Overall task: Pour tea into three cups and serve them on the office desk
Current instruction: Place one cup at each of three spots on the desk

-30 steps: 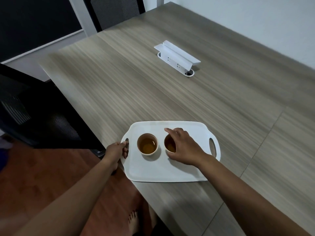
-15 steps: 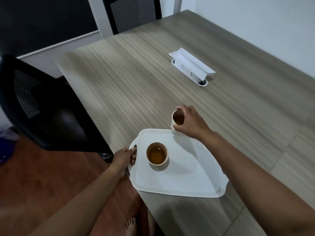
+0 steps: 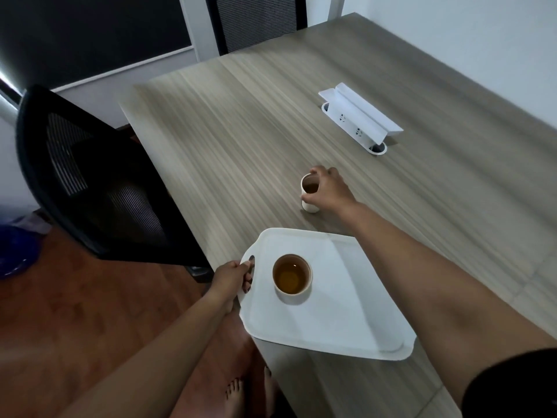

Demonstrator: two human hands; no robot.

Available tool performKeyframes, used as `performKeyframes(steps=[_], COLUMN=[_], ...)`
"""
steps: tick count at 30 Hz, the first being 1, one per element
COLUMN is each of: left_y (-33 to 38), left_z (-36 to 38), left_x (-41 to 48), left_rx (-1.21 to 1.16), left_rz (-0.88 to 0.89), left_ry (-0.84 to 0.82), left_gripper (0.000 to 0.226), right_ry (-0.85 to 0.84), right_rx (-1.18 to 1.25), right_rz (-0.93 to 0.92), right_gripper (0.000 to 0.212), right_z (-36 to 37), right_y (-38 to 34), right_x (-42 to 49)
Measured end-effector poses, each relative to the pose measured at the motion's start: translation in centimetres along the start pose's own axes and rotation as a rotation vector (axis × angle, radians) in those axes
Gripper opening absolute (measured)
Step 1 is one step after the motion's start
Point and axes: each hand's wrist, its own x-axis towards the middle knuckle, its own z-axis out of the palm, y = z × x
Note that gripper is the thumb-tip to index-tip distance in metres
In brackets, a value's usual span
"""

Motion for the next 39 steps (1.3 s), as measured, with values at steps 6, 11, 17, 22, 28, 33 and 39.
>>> performKeyframes(steps=[6, 11, 17, 22, 28, 33, 39], left_y=[0.0, 0.1, 0.1, 0.0, -0.3, -1.4, -4.2], left_z=[-0.1, -0.1, -0.1, 0.0, -0.4, -1.7, -5.0], left_x=[0.0, -0.1, -0.1, 0.0, -0.1, -2.0, -4.6], left_rx=[-0.004, 0.019, 0.051, 0.110, 0.112, 0.123, 0.077], left_rz=[-0.006, -0.004, 0.012, 0.020, 0.033, 0.052, 0.034], left_ry=[-0.003, -0.010, 0.018, 0.030, 0.037, 0.038, 0.017], left_gripper=[0.024, 0.027, 0.031, 0.030, 0.031, 0.029, 0.030], right_ry=[-0.037, 0.205, 0.210, 0.175, 0.277, 0.361, 0.387], right_rx=[-0.023, -0.024, -0.271, -0.090, 0.402, 0.533, 0.518], right_rz=[0.024, 0.078, 0.403, 0.524, 0.577, 0.567, 0.520], right_gripper=[0.093, 0.072, 0.046, 0.046, 0.044, 0.038, 0.036], right_z=[-0.3, -1.5, -0.3, 0.6, 0.7, 0.9, 2.5], right_y=[0.1, 2.4, 12.0, 17.4, 18.2, 16.2, 14.3], right_x=[-0.5, -3.9, -12.5, -16.8, -18.5, -20.2, -23.5])
